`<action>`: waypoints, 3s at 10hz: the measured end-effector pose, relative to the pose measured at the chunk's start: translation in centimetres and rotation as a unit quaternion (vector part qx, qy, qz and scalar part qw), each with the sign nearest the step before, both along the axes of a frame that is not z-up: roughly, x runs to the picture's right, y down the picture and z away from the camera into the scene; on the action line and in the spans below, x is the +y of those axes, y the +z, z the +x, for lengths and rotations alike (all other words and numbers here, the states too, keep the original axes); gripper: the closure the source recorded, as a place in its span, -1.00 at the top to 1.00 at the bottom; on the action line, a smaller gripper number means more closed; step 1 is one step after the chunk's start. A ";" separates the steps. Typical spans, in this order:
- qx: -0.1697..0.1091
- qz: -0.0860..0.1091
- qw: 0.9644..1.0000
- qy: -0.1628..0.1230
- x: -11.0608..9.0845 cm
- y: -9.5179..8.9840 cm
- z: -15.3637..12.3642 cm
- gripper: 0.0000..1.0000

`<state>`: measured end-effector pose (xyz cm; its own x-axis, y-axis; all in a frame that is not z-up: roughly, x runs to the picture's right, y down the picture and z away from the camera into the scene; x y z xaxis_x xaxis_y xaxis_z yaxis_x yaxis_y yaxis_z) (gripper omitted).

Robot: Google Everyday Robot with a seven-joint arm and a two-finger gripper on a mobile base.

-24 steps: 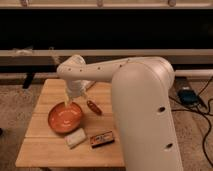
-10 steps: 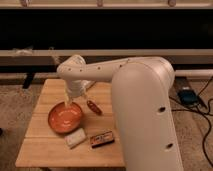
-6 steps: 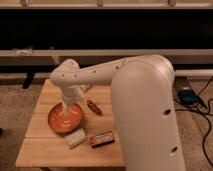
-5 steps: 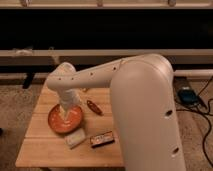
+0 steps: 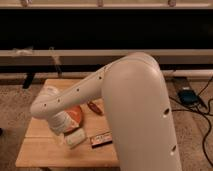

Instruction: Place the white sponge in the ceramic cup

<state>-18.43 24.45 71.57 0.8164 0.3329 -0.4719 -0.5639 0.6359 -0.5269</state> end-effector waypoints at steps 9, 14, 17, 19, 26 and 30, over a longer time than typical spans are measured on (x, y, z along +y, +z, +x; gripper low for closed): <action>0.021 -0.015 1.000 -0.012 2.5 3.9 2.2 0.50; -0.007 0.009 0.999 -0.048 1.4 5.2 0.1 0.50; -0.016 0.013 0.998 -0.062 0.9 6.4 -0.6 0.50; -0.019 0.014 0.997 -0.071 0.9 7.2 -1.1 0.50; -0.005 0.000 0.995 -0.096 1.7 8.5 -1.8 -0.38; 0.004 0.013 0.996 -0.085 0.5 7.7 -1.3 -1.00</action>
